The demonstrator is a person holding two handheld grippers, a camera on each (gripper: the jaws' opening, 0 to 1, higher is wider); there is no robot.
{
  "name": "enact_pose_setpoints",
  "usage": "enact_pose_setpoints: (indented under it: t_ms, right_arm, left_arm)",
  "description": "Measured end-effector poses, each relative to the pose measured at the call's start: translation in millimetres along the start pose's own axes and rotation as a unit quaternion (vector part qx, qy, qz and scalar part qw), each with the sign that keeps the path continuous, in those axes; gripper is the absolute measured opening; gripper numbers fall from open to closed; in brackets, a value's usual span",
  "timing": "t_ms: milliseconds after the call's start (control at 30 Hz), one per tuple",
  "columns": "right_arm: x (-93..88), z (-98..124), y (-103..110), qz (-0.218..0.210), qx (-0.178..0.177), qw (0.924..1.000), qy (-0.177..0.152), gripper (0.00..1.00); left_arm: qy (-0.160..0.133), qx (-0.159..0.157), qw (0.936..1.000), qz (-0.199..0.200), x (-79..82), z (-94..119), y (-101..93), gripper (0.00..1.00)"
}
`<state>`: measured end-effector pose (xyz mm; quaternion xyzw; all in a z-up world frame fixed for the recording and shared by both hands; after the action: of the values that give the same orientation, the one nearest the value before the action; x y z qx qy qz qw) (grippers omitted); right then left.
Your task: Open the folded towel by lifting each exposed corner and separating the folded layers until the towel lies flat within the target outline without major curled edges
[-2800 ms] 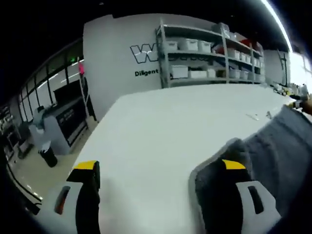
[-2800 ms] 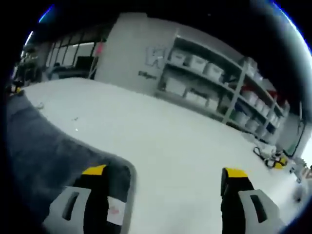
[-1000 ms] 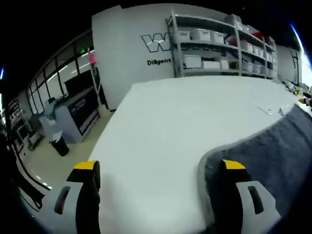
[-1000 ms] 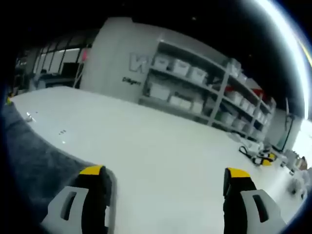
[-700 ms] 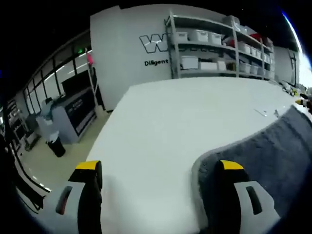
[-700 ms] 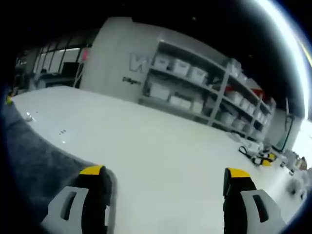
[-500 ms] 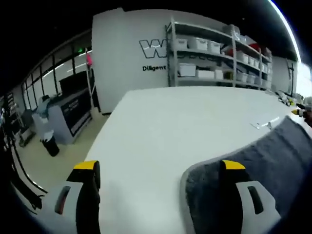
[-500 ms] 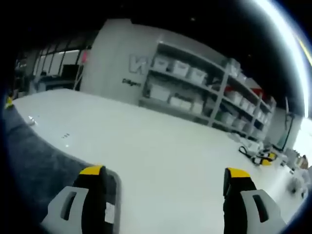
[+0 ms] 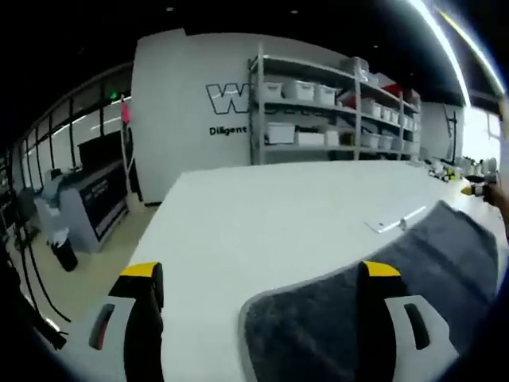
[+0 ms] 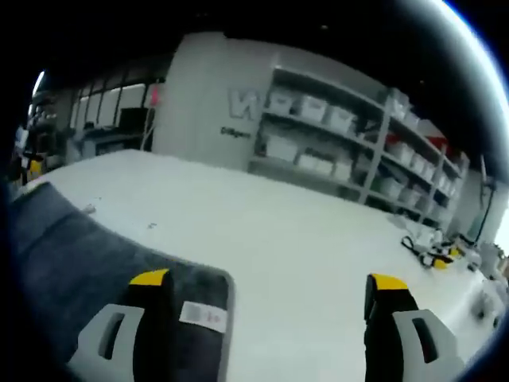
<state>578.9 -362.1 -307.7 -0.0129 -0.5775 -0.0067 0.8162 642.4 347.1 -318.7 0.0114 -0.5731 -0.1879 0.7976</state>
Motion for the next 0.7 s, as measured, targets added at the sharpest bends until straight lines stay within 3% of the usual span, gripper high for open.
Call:
enact_pose_setpoints:
  t_ms: [67,167,267,433,500,600,700]
  right_arm:
    - [0.3,5.6,1.5,-0.001,0.0,1.0,-0.004,1.0]
    - [-5.0,18.2,6.3,-0.012,0.005,0.9997,-0.02,1.0]
    - [-14.0,30.0,18.3,-0.002,0.014,0.9998,-0.014,1.0]
    - [-7.3,42.2,27.7,-0.001,0.024,0.9989,-0.04,1.0]
    - [-9.5,41.0,29.3,0.004,0.029,0.9989,-0.036,1.0]
    - [-19.2,43.0,31.5,0.01,0.032,0.999,-0.029,1.0]
    - [-27.5,45.6,31.1,0.013,0.037,0.9989,-0.024,1.0]
  left_arm:
    - [-0.003,-0.001,1.0,0.001,-2.7,1.5,-3.4,1.0]
    - [0.016,-0.01,0.9998,-0.006,-19.1,5.6,-15.4,1.0]
    - [0.018,-0.011,0.9997,-0.011,-25.3,11.7,-22.9,1.0]
    - [0.009,-0.016,0.9996,-0.021,-29.2,30.9,-36.8,1.0]
    - [0.006,-0.01,0.9997,-0.023,-27.8,43.5,-39.1,1.0]
    - [-0.023,-0.004,0.9994,-0.026,-15.7,66.4,-46.4,1.0]
    - [-0.038,-0.013,0.9988,-0.03,-9.5,82.4,-60.1,0.99]
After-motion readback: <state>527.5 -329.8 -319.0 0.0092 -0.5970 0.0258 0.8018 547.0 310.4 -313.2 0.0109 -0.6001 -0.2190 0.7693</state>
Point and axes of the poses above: the point that each gripper's makers call its tool centre point, and the gripper's own axes: z roughly backward along the fingers, y roughly to its left, x roughly out of its top, the point moved 4 cm from there along z, roughly backward along the fingers, and after that the axes turned 14 degrees about -z, right-handed, at the moved point
